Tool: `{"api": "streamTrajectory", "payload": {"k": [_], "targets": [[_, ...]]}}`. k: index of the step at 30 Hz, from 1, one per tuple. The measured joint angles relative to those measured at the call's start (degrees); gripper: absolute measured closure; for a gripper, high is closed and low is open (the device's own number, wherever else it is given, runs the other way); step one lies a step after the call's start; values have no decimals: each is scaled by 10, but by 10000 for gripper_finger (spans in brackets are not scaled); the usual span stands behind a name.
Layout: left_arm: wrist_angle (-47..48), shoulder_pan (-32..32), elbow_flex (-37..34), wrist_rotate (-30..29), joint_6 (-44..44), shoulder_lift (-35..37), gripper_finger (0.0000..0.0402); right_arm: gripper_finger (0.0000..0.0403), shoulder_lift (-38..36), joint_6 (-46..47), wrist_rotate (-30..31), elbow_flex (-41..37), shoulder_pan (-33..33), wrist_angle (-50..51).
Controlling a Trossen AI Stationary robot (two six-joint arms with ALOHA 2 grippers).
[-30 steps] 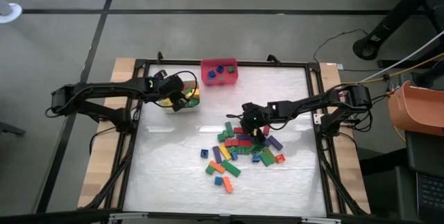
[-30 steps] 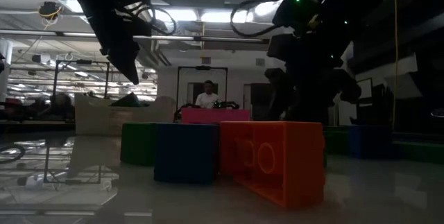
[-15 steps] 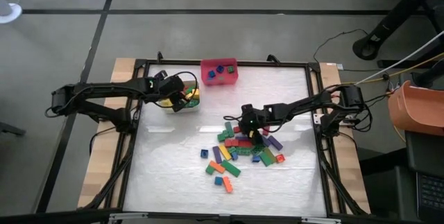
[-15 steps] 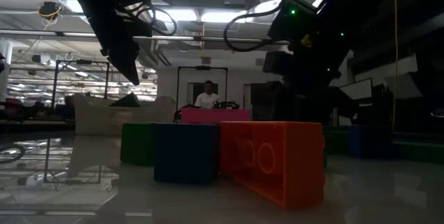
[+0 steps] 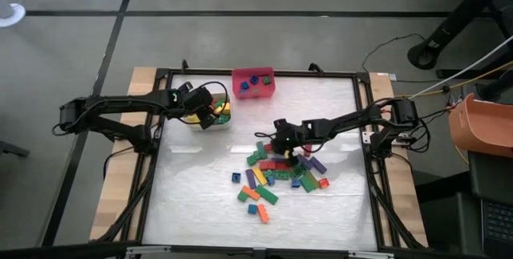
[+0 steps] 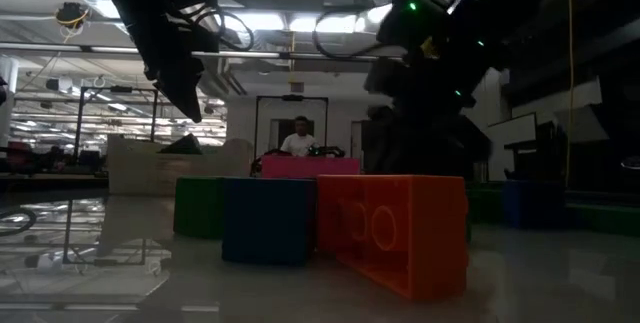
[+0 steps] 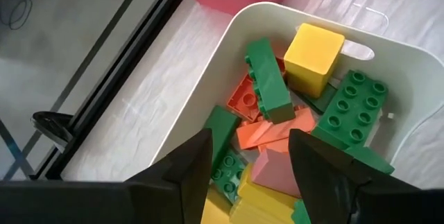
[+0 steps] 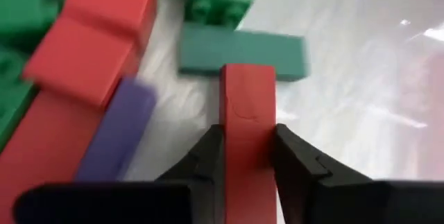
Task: Sort blocks by size
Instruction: Put the large red wooden block into the white bin
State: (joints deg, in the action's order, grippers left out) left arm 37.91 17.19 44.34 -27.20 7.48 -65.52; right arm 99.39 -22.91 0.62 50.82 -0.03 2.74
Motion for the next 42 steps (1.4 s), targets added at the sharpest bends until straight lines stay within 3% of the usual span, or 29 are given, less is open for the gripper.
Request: {"api": "streamTrajectory", "payload": {"k": [3,10,19,31,36,42], "targets": [[0,0,0,0,0,0,224,364,0,-36,1,31,0,3],[0,-1,0,34,4,0,224,401,1,-169,72,135,-1,0],[5,-1,0,48,16,0,224,387,2,-197,71,188,-19,9],[5,-1,0,48,16,0,224,384,2,-147,68,188,-19,138],[5,-1,0,48,16,0,224,356,3,-133,63,188,-19,170],[4,-1,0,48,16,0,224,271,24,-114,63,189,-19,168]]}}
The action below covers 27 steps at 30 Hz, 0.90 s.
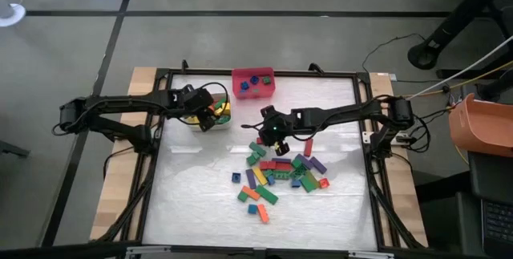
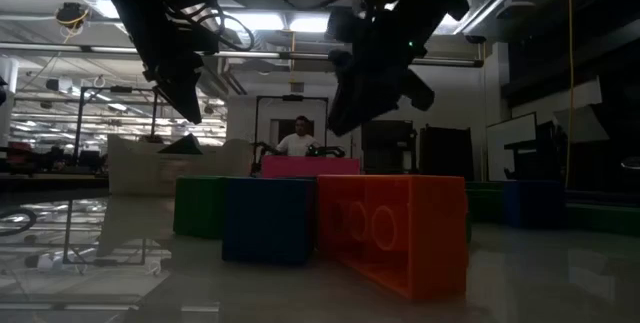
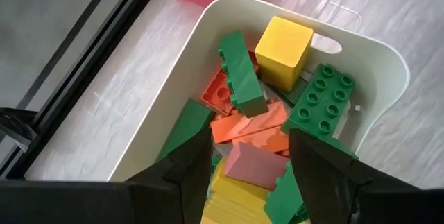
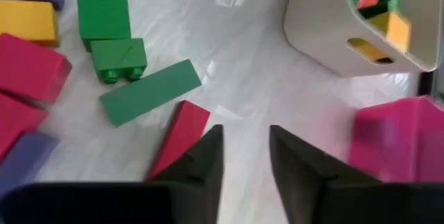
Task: Sort blocks by size
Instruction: Put the large red wooden block into the white bin
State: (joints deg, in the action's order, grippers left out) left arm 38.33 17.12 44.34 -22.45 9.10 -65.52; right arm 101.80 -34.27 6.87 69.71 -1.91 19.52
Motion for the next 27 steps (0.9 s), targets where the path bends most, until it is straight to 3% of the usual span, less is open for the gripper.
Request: {"api": "streamTrajectory", "payload": {"k": [7,17,23,27], "targets": [[0,0,0,0,1,0,224,220,60,42,-30,0,-1,16],[0,0,0,0,13,0,224,241,82,45,-44,0,-20,16],[0,0,0,0,14,0,224,246,90,90,-120,0,-48,18],[0,0,0,0,14,0,224,246,102,101,-126,0,-57,24]]}}
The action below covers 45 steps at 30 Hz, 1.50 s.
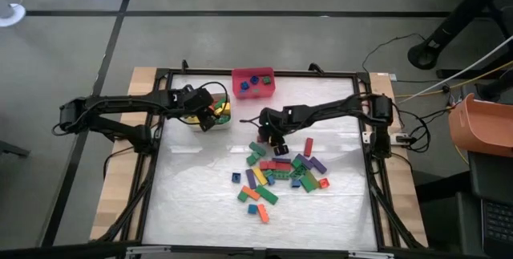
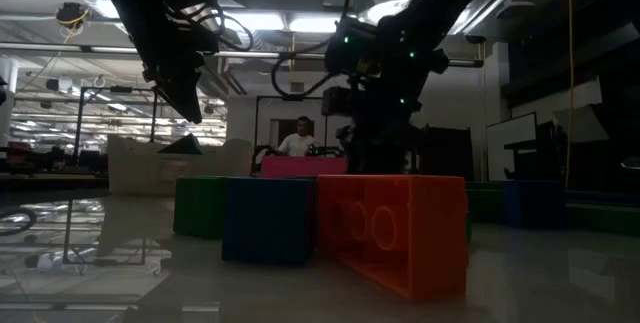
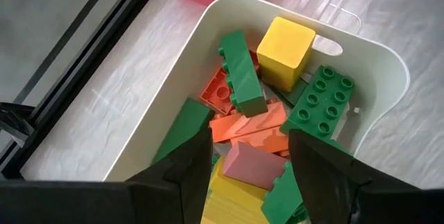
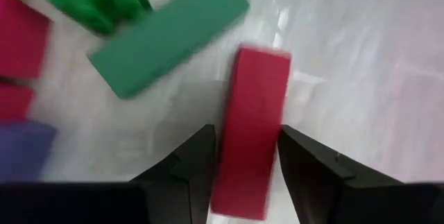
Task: Sort blocks by size
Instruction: Put the large red wooden block into the white bin
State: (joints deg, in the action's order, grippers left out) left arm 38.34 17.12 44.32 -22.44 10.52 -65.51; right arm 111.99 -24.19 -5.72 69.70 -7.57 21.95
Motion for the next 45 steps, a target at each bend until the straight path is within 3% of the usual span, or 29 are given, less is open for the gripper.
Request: {"api": "streamTrajectory", "payload": {"k": [4,11,23,29,36,45], "targets": [[1,0,0,0,0,0,224,250,5,0,1,1,0,-3],[1,-3,0,2,6,4,224,306,10,-16,10,18,-2,-60],[5,-4,0,9,15,93,224,289,17,-81,22,96,-27,-271],[-4,-6,0,9,37,136,224,294,65,-93,17,124,-43,-390],[-3,-30,0,18,69,152,224,261,132,-93,26,179,-50,-436],[-6,-86,0,20,98,151,224,196,136,-100,27,215,-53,-349]]}}
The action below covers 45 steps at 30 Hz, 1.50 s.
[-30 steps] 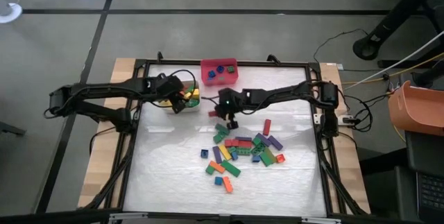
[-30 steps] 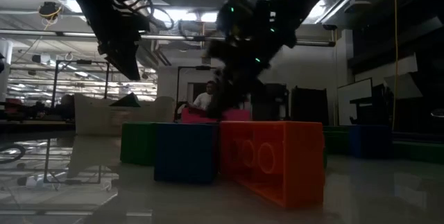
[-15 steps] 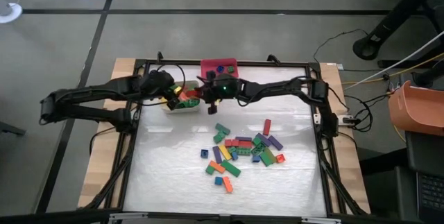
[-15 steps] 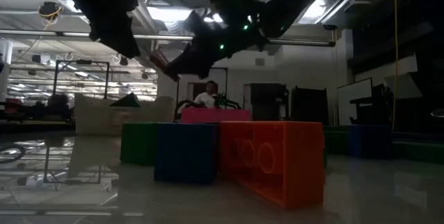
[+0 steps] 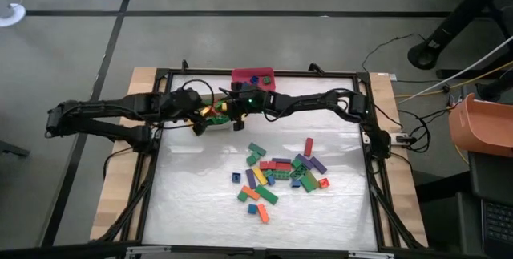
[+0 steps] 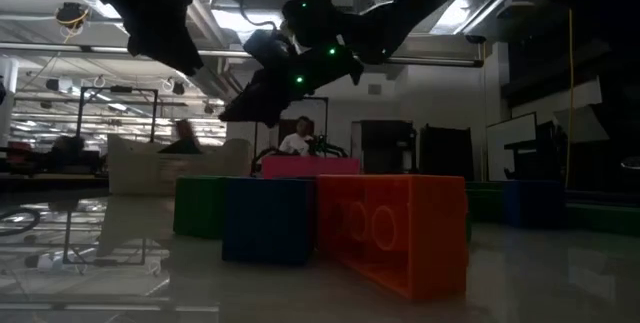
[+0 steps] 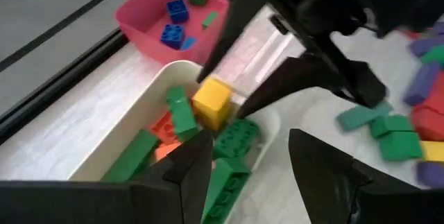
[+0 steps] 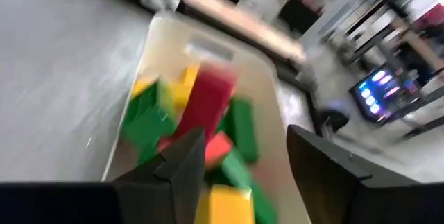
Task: Sort blocks by size
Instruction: Put the large red wooden block into the white bin, then put the small blue game piece into the red bin
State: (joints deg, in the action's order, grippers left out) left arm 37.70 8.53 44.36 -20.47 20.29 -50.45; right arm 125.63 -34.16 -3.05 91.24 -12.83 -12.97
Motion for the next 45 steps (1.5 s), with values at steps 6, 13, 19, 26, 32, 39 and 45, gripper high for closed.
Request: {"api": "streamTrajectory", "payload": {"k": [6,13,19,26,32,39,45], "targets": [[-46,-65,-1,50,0,-27,224,188,-76,-68,9,48,-22,271],[-249,-151,-60,140,-102,-107,224,194,-167,-86,25,64,-53,488],[-329,-202,-73,168,-89,-198,224,194,-220,-87,25,64,-76,573],[-404,-250,-73,169,-56,-318,224,194,-233,-85,27,64,-95,607],[-450,-269,-73,169,-55,-377,224,194,-232,-84,27,58,-98,624],[-459,-269,-73,166,-55,-398,224,194,-232,-83,25,58,-97,631],[-466,-269,-73,162,-68,-412,224,194,-232,-82,25,58,-97,637]]}}
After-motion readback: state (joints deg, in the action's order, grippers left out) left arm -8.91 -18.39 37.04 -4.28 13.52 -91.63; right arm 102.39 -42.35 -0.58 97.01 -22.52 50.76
